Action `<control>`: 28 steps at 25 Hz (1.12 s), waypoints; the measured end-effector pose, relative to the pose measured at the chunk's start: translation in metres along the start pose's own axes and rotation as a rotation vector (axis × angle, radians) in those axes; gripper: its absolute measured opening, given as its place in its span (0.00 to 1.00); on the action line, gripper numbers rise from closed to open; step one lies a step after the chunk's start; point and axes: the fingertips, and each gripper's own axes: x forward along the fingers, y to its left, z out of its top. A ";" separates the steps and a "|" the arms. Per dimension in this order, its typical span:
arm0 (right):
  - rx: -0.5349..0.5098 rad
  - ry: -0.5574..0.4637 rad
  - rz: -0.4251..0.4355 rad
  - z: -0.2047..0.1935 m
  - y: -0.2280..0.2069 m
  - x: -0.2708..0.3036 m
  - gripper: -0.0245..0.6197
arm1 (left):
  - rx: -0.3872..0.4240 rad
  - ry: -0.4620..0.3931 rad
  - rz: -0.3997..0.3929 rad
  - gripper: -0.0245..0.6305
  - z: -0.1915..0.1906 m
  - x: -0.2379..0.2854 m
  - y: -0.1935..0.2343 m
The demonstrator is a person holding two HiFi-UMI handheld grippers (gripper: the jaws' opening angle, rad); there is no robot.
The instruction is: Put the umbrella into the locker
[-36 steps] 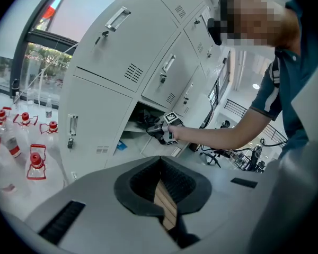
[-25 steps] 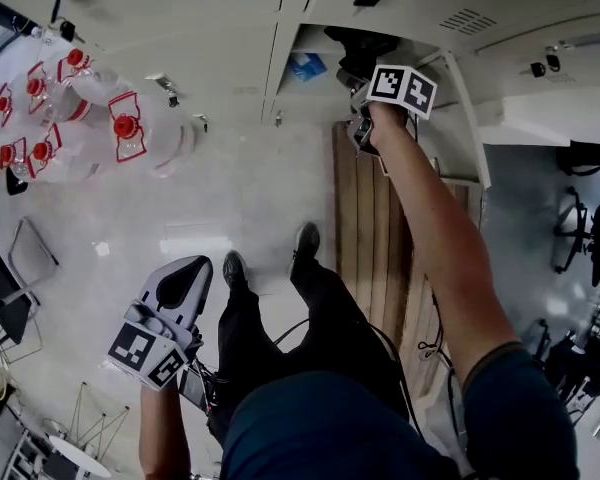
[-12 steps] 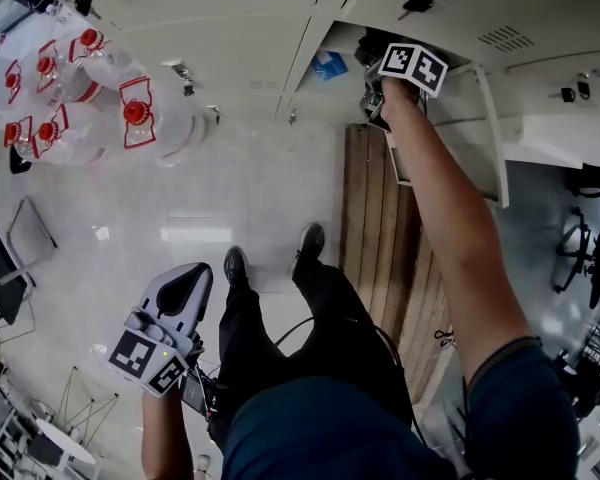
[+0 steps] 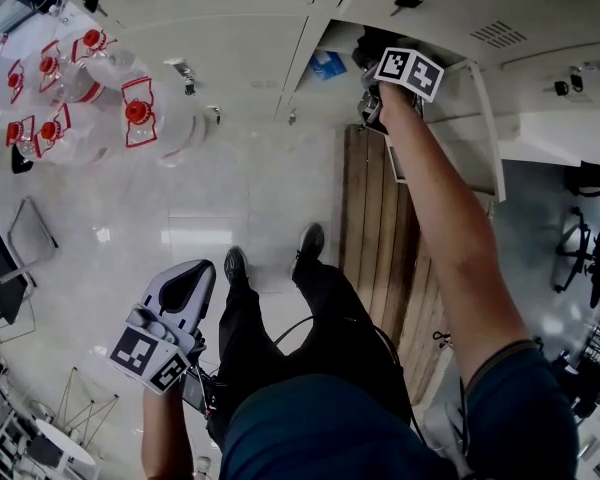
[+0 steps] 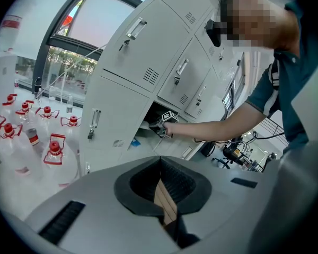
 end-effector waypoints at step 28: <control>0.086 -0.235 0.306 -0.016 0.111 -0.320 0.16 | 0.203 -0.157 -0.040 0.07 0.084 -0.113 -0.061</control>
